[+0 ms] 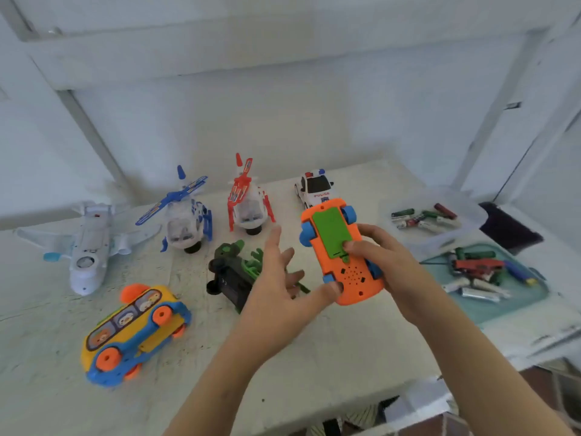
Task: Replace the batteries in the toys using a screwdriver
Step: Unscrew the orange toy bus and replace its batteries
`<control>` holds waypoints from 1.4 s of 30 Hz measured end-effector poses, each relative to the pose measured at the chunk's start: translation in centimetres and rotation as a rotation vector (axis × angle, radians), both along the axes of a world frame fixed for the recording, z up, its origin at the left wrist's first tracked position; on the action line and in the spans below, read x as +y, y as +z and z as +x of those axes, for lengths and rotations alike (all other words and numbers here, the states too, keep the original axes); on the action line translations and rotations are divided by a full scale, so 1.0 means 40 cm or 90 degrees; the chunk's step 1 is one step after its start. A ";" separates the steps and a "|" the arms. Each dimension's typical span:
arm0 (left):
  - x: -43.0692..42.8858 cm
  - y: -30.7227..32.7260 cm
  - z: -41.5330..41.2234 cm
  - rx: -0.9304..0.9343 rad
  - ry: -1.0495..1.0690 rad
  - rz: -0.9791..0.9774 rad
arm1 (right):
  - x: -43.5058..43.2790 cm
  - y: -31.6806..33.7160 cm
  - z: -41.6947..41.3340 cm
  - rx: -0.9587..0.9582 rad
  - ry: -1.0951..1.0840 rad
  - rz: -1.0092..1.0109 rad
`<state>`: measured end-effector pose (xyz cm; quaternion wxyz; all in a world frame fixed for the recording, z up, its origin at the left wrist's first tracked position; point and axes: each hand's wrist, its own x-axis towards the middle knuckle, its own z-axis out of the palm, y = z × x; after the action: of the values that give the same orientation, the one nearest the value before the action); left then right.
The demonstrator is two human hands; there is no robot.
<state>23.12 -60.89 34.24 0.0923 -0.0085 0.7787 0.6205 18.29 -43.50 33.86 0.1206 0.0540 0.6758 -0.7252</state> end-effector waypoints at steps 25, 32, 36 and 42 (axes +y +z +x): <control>0.346 -0.252 0.021 0.184 0.093 -0.034 | 0.386 -0.105 -0.004 0.230 -0.134 0.523; 0.383 -0.272 0.008 0.226 0.134 -0.028 | 0.523 -0.109 -0.028 0.148 -0.018 0.940; 0.387 -0.281 0.001 0.244 0.160 -0.037 | 0.535 -0.122 -0.036 0.219 -0.054 0.759; 0.391 -0.290 -0.004 0.260 0.163 -0.065 | 0.488 -0.077 -0.020 0.306 -0.104 0.205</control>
<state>22.97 -45.24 22.64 -0.1469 0.0143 0.8040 0.5761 17.47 -23.99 30.79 -0.1119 -0.0466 0.7846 -0.6081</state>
